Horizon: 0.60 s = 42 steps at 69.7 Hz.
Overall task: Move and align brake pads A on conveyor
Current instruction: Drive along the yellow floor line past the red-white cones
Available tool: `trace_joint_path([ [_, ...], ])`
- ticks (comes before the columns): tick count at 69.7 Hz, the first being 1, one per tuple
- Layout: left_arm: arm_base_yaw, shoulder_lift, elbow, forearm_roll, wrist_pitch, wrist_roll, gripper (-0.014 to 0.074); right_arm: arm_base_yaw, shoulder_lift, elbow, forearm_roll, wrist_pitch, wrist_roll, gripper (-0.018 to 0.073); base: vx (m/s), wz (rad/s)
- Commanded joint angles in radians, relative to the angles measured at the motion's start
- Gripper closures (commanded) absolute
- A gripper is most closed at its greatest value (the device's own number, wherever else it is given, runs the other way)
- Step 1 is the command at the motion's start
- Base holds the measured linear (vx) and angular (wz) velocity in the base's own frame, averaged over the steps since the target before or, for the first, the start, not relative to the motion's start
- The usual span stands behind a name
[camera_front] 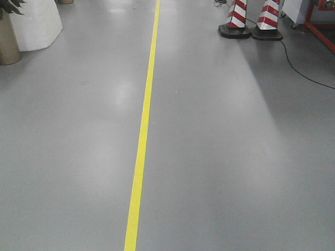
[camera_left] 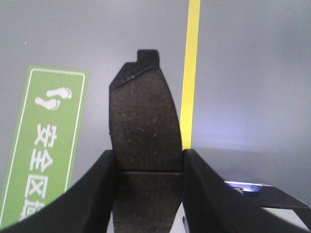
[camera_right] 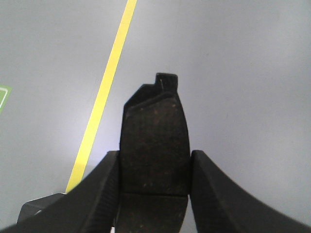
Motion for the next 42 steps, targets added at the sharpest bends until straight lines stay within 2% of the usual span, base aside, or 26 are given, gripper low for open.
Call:
trace_joint_path([
  [1,0.002,0.004,-0.028,0.013,-0.024,-0.002,0.0603,-0.002,0.000,-0.027,-0.010,-0.064,-0.008,0.0567,0.59,0.04],
  [42,0.002,0.004,-0.028,0.013,-0.024,-0.002,0.0603,-0.002,0.000,-0.027,-0.010,-0.039,-0.008,0.0567,0.66,0.07],
])
